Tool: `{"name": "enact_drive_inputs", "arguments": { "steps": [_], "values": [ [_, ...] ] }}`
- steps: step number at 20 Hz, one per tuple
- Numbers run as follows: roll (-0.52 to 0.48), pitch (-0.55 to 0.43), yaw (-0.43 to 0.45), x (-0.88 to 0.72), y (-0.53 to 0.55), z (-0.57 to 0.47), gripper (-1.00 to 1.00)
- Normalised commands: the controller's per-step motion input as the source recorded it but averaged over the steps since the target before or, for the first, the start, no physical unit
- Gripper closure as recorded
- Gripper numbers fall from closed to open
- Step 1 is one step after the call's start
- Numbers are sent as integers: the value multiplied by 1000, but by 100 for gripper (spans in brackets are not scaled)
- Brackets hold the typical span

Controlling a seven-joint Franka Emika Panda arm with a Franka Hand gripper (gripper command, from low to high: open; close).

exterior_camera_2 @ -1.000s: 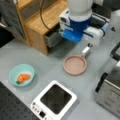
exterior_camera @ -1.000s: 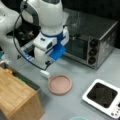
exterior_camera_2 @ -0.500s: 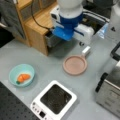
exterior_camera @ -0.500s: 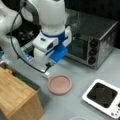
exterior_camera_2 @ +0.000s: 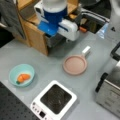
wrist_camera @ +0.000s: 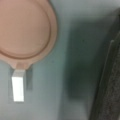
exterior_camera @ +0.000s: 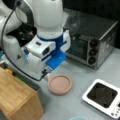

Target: Pick up the pan. Place the pan on the table. Pick up the bowl. Place the bowl on the stove.

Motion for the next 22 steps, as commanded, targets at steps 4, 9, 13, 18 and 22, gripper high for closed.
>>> {"name": "enact_drive_inputs", "arguments": {
  "steps": [4,9,13,18,22],
  "values": [
    [-37,351,213,693,-542,202,-100],
    [0,319,219,741,-600,111,-100],
    [24,243,200,742,-559,-52,-100],
    [7,201,99,548,-290,-11,-100],
    [47,151,54,553,-288,-133,-100]
  ]
}}
